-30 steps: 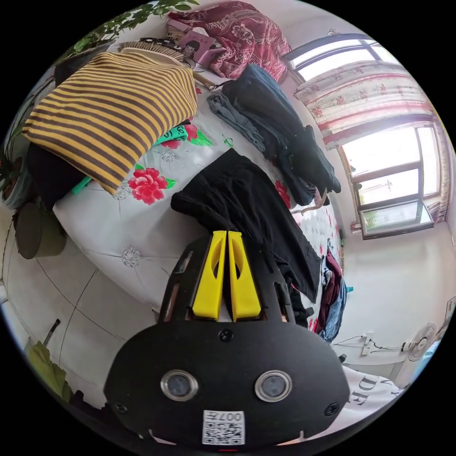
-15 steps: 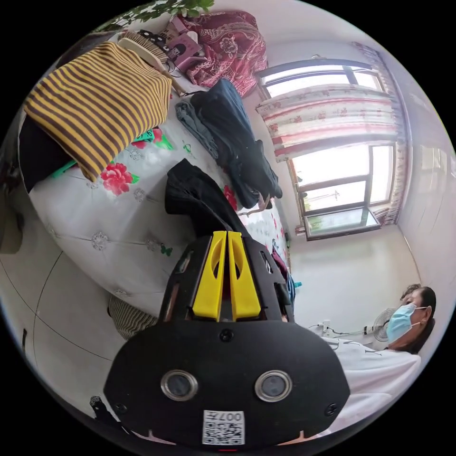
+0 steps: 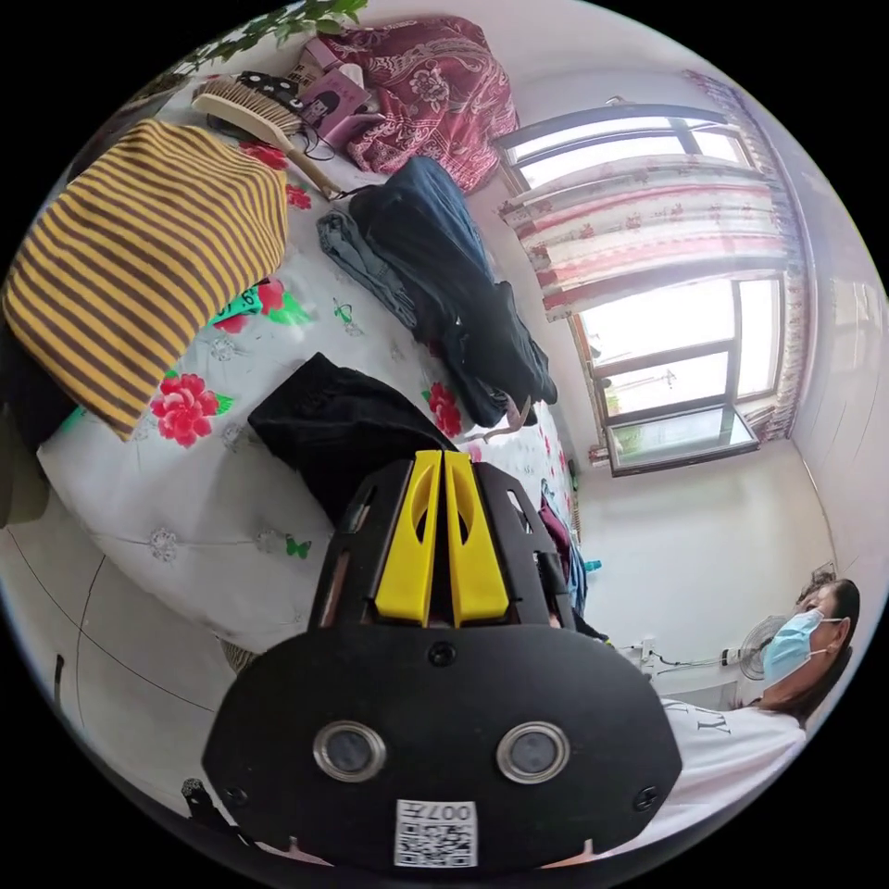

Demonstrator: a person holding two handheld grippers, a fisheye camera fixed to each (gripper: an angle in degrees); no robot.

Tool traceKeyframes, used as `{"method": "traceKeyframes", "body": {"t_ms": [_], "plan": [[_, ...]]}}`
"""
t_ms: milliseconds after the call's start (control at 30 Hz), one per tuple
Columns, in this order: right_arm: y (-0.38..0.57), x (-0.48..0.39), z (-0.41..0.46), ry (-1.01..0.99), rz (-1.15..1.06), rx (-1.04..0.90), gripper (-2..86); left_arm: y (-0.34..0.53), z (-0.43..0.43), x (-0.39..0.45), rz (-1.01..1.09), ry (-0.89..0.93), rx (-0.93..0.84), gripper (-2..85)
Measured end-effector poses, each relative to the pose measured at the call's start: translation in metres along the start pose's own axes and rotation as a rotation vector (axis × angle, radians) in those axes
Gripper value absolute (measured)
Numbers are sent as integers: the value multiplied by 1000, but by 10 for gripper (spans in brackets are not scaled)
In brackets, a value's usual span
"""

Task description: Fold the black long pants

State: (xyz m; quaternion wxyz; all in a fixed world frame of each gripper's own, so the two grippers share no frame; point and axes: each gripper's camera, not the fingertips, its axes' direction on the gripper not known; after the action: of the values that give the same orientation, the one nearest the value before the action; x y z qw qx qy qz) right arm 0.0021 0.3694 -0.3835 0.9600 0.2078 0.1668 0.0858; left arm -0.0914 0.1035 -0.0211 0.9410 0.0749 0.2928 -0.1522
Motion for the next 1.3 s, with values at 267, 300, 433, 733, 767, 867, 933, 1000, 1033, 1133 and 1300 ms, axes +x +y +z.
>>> {"method": "traceKeyframes", "body": {"t_ms": [267,300,433,733,767,867,933,1000,1033,1133,1300], "plan": [[-164,-61,209,84,-90,-82,-2,-124,145,54,-46,-92,-29,4],[-172,-62,230,85,-77,-90,-2,-139,174,57,-64,-128,-38,20],[-195,-61,368,134,-11,-326,-2,-166,244,68,-37,-285,-124,80],[-81,-137,412,-274,-270,-431,-1,-94,225,137,308,-624,-137,83],[-56,-151,410,-347,-314,-494,-1,-86,222,142,328,-650,-130,82],[1,-182,413,-477,-451,-682,0,-52,223,166,437,-729,-144,71],[30,-198,422,-526,-511,-798,1,-36,247,179,550,-785,-223,63],[49,-214,432,-589,-533,-870,4,-33,269,179,586,-880,-279,50],[57,-225,439,-632,-543,-898,7,-33,283,176,605,-914,-323,47],[76,-259,451,-702,-604,-936,18,-42,289,186,577,-886,-301,42],[74,-302,477,-660,-728,-869,41,-37,308,219,657,-966,-363,40]]}}
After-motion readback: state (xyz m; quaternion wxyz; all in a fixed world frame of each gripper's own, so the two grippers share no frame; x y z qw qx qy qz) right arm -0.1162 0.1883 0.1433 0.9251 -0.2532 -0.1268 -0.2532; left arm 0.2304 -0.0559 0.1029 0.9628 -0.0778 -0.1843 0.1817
